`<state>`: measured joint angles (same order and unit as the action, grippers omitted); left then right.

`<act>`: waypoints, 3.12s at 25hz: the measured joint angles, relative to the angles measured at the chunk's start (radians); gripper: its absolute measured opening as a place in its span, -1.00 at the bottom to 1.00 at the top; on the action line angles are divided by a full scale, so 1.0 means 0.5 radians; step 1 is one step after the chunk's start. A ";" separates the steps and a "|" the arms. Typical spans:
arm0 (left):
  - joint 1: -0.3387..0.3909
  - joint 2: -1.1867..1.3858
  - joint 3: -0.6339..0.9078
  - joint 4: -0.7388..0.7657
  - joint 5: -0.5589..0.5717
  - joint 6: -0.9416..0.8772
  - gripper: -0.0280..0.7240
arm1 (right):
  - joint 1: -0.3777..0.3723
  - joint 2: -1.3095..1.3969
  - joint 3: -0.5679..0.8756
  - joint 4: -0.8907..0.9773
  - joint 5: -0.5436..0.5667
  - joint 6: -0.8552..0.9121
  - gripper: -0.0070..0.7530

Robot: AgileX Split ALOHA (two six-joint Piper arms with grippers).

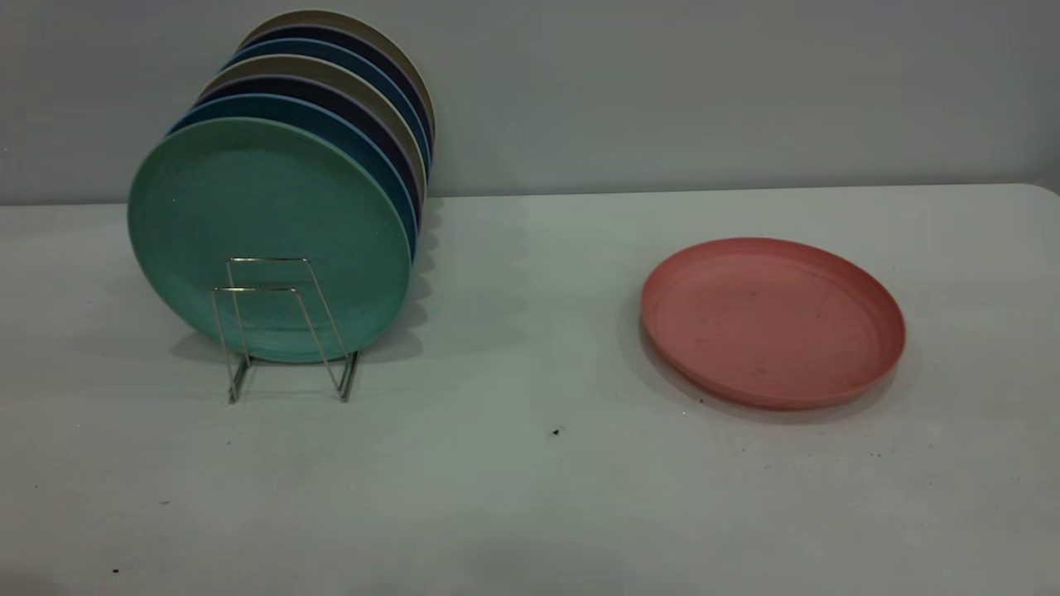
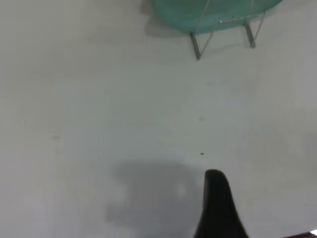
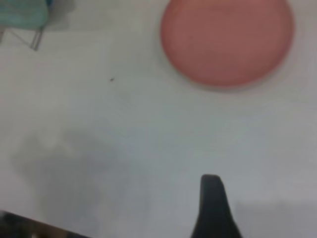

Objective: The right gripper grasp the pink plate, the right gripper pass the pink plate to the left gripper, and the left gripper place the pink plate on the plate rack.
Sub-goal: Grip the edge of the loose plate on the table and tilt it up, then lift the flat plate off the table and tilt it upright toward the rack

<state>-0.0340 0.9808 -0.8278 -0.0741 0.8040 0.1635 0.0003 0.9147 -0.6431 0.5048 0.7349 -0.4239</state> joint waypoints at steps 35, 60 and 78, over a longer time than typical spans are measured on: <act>-0.500 1.872 -0.884 -1.519 -0.522 1.149 0.49 | -0.285 2.666 -1.060 1.416 -0.364 -1.192 0.41; -0.500 1.919 -0.891 -1.612 -0.520 1.102 0.49 | -0.280 2.979 -1.171 1.975 0.033 -1.865 -0.95; -0.599 2.134 -0.891 -1.986 -0.694 1.089 -0.35 | 0.042 2.766 -1.171 1.944 0.356 -2.068 -0.95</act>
<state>-0.3335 2.0479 -1.2731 -1.0673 0.4572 0.7080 0.0213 2.2979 -1.2287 1.4768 0.9127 -1.4577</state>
